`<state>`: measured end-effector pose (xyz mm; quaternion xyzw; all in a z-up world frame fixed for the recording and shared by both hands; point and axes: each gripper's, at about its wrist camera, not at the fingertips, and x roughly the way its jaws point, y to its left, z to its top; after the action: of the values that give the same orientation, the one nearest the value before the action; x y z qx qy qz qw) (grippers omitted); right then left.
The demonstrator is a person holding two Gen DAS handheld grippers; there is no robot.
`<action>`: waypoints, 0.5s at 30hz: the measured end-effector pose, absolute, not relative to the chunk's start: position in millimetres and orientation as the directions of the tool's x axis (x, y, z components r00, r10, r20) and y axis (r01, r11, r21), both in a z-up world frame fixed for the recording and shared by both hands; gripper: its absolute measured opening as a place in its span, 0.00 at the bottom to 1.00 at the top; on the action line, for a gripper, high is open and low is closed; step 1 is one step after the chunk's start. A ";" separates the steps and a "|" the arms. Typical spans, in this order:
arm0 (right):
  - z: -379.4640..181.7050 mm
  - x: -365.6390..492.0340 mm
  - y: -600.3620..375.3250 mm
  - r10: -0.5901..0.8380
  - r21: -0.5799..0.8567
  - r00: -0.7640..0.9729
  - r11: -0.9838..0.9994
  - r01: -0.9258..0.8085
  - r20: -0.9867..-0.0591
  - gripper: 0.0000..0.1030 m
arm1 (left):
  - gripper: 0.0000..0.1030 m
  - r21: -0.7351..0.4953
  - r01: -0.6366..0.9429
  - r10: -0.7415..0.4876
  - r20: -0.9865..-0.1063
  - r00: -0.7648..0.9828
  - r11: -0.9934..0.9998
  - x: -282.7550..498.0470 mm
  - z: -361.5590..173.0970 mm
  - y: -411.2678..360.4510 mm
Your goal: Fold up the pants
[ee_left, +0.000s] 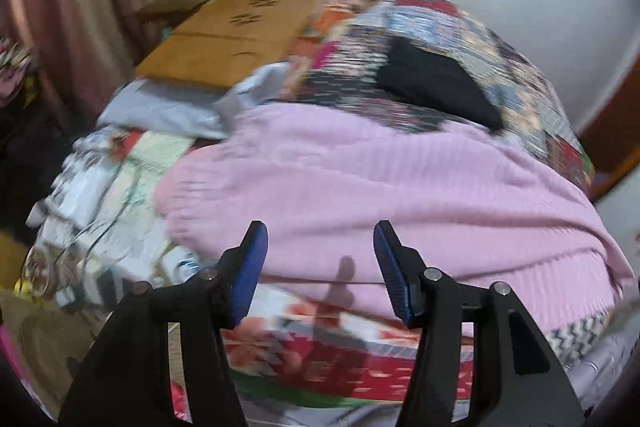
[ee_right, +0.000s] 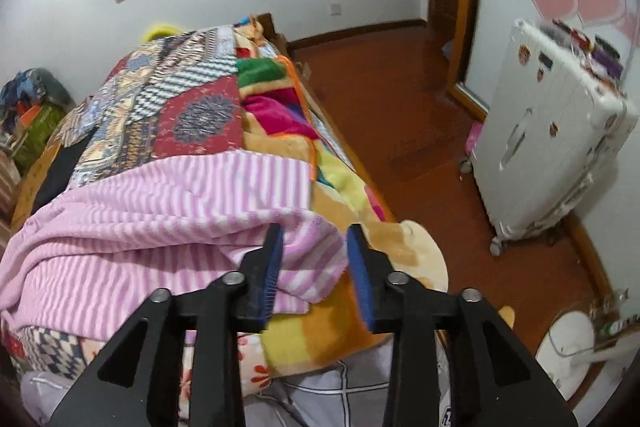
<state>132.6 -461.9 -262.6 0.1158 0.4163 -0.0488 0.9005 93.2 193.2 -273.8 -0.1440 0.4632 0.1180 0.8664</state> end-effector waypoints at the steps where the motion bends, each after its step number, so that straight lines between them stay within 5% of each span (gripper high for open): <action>1: -258.6 131.7 -458.3 0.015 0.166 0.656 0.972 0.168 -0.755 0.40 | 0.53 -0.151 -0.301 0.042 -0.834 0.551 0.941 99.3 -271.4 179.2; 15: -244.4 159.5 -303.6 0.363 0.182 0.583 0.920 -0.346 -0.727 0.45 | 0.53 -0.192 0.130 -0.231 -0.858 0.459 0.973 155.9 -294.1 10.9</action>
<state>159.5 -303.6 -244.4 0.0103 0.4110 0.1993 0.8895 155.9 10.9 -294.1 -0.0497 0.5093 -0.1057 0.8527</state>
